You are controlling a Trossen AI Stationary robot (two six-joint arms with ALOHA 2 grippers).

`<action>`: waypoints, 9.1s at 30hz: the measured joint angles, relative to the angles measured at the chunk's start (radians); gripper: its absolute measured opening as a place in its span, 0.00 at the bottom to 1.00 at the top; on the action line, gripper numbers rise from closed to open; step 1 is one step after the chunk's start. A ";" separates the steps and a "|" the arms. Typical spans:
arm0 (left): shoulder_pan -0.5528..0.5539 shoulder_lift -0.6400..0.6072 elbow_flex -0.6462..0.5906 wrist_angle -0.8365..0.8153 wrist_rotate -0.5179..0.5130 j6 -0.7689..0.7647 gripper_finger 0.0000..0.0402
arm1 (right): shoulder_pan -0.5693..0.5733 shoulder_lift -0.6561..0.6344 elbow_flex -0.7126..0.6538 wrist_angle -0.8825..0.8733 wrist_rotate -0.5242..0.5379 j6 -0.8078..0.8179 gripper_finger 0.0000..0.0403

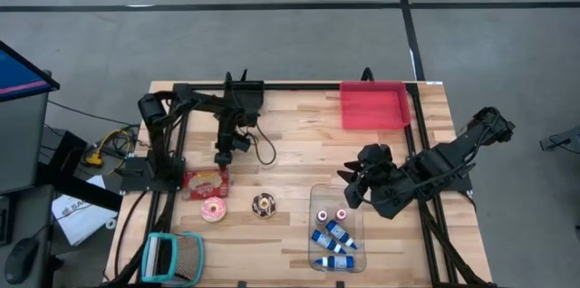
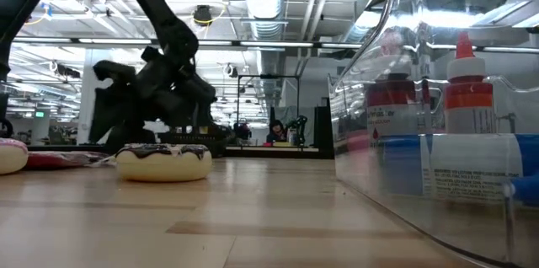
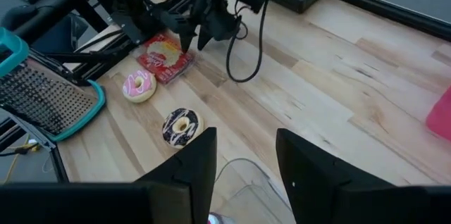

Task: Pick & Place Food Item
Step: Put the popcorn bag into the red transparent bin, then put the left black donut into the black bin

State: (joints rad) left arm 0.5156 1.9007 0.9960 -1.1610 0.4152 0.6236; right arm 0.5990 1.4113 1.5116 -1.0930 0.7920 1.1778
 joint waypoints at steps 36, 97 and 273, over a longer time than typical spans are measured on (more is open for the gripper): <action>-0.112 0.002 -0.030 0.061 0.011 -0.037 0.23 | 0.068 0.000 0.000 0.041 0.100 0.072 0.33; -0.204 -0.618 -0.026 1.325 -0.085 -1.086 0.00 | -0.166 0.001 0.000 0.063 0.040 -0.012 0.62; -0.832 -0.879 -0.028 0.854 -0.669 -1.235 0.42 | -0.908 -0.713 -1.203 1.594 -0.748 -0.471 0.30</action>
State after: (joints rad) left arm -0.3164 1.0222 0.9684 -0.3075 -0.2537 -0.6115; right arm -0.3089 0.6983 0.3086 0.5012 0.0443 0.7065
